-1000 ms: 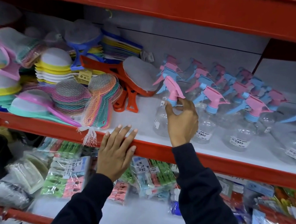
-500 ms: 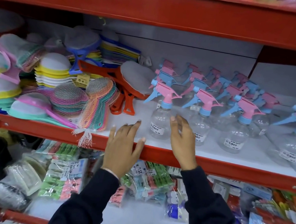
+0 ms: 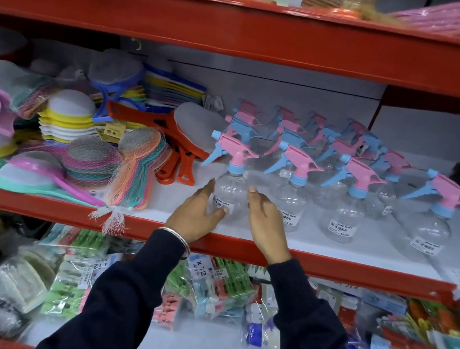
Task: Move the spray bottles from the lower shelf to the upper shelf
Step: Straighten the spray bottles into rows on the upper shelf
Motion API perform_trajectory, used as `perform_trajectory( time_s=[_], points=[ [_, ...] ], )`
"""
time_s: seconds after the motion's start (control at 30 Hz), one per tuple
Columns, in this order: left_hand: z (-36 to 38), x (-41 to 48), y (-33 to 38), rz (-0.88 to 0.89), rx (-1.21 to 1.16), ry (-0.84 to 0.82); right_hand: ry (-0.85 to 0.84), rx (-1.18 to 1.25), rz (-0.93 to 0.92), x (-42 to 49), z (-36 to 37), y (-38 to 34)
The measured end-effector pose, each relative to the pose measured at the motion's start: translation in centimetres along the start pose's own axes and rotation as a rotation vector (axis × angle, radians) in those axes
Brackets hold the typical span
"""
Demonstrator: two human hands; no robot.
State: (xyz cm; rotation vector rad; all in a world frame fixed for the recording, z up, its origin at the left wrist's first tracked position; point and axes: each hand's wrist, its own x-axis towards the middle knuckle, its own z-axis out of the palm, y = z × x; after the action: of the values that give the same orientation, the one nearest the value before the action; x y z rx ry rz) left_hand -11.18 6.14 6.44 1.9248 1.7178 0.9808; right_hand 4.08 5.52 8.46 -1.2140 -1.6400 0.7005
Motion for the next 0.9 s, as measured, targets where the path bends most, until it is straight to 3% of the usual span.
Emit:
perform_trajectory(
  time_s=[0.1,0.17,0.27,0.37,0.47,0.57,0.8,0.9],
  points=[
    [0.5,-0.4,0.5,-0.008,-0.011,0.08,0.106,0.103,-0.078,-0.9,-1.2,0.7],
    [1.1,-1.3,1.6,0.034,-0.04,0.284,0.232,0.155,-0.125,-1.8,-2.5,1.6],
    [2.4,-2.8,4.4,0.251,-0.118,0.539,0.392,0.131,-0.17,-2.6,-5.0,2.8],
    [4.4,-2.9,6.9,0.34,-0.158,0.341,0.31,0.1,-0.058,-2.1,-7.0,3.2],
    [6.2,-1.2,8.2,0.171,-0.144,0.026,0.169,0.027,0.032,-1.3,-8.0,3.3],
    [7.1,0.7,8.0,0.062,-0.099,-0.141,0.129,-0.001,0.039,-1.1,-8.6,2.7],
    [7.3,0.6,7.6,0.03,-0.025,-0.126,0.115,-0.007,0.014,-1.3,-9.0,3.1],
    [7.8,-0.8,9.3,0.074,-0.1,0.087,0.204,0.116,-0.031,-1.9,-10.0,3.8]
  ],
)
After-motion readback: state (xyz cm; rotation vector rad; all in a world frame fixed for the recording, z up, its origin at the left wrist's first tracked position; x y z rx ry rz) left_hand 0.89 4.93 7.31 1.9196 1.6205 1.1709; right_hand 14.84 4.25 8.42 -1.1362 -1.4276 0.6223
